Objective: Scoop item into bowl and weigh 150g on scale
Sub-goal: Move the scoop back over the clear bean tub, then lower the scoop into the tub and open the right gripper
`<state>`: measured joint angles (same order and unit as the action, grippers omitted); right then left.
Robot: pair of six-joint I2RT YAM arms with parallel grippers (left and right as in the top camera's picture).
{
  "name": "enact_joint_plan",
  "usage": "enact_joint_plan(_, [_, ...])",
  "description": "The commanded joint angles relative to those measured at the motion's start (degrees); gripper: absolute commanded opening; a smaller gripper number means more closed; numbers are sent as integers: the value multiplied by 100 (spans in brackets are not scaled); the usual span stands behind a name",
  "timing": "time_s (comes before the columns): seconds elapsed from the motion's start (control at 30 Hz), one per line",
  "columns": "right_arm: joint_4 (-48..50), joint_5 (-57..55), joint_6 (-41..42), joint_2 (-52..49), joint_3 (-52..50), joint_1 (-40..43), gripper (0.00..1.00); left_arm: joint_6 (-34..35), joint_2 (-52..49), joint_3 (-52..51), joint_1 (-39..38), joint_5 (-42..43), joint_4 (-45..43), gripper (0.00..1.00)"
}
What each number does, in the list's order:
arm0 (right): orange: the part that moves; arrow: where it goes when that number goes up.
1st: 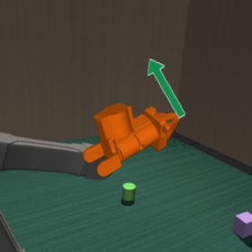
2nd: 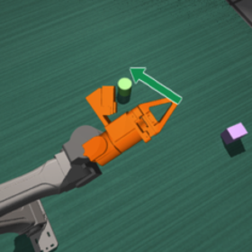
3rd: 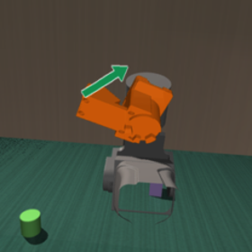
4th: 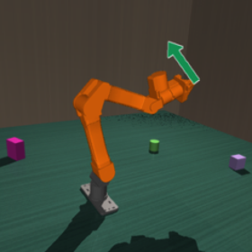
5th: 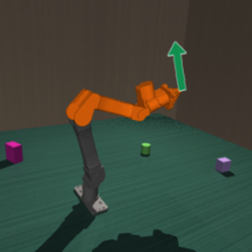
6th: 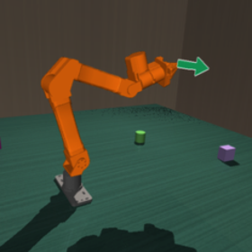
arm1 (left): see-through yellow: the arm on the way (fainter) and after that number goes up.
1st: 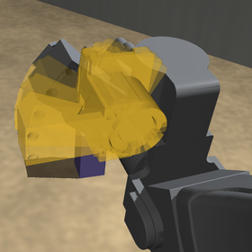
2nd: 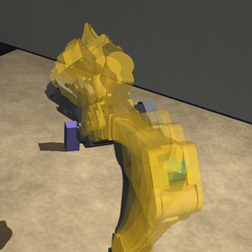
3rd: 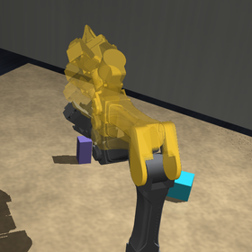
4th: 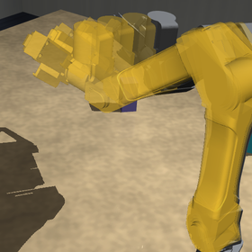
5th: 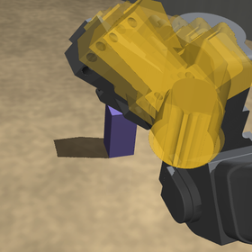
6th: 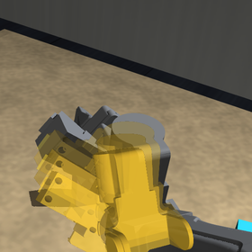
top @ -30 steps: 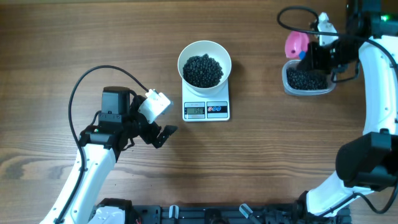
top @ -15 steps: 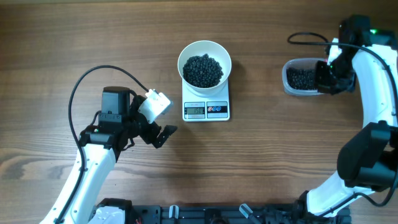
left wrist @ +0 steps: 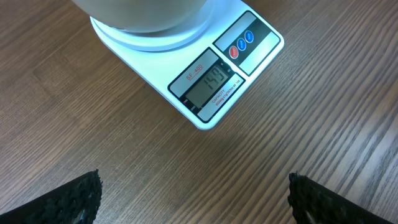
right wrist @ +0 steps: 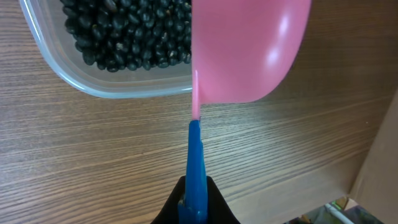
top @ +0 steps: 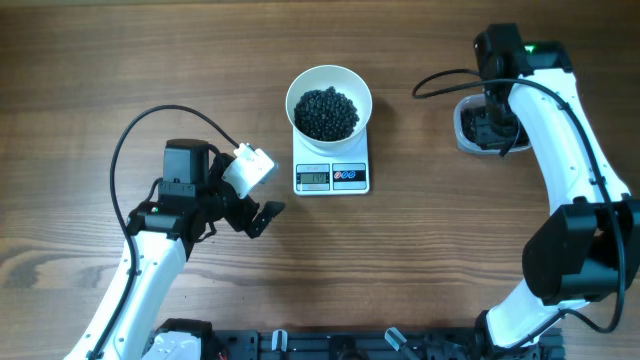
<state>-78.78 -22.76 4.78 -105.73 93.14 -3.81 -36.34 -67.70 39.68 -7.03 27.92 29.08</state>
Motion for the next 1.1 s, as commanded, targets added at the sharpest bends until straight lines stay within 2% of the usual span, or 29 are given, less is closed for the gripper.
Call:
enact_joint_plan(0.0, [184,1119,348,133,-7,157,4,-90,52,-59,-37,111,-13,100])
enact_joint_plan(0.07, [411,2225,568,127,-20,402,4,-92,52,-59,-37,109,-13,100])
enact_joint_plan(0.13, [614,2855,772,127,-125,603,4,-90,52,-59,-37,109,-13,100])
enact_joint_plan(0.23, [1147,4253,839,127,-667,949,4,-90,52,-59,-37,109,-13,100])
enact_joint_plan(0.43, [1718,5051,1217,127,-1185,1217,4,-90,52,-59,-37,109,-13,100])
enact_joint_plan(0.57, [1700,5034,1338,127,-1185,1233,33,-90,52,-59,-37,109,-13,100])
enact_joint_plan(0.6, [1700,5029,1386,127,-1185,1263,48,-92,52,-59,-37,109,-15,100])
enact_joint_plan(0.67, [1692,5031,1425,127,-1185,1338,56,-90,52,-59,-37,109,-13,100])
enact_joint_plan(0.7, [1676,5031,1432,129,-1185,1403,65,-90,52,-59,-37,109,-15,100])
enact_joint_plan(0.8, [1563,5202,1296,129,-1182,1668,79,-92,52,-59,-37,109,-13,100])
enact_joint_plan(0.93, [1462,5508,1139,164,-1161,2166,83,-90,52,-59,-37,109,-13,100])
enact_joint_plan(1.07, [1458,5589,852,466,-872,2286,85,-90,52,-59,-37,109,-13,100])
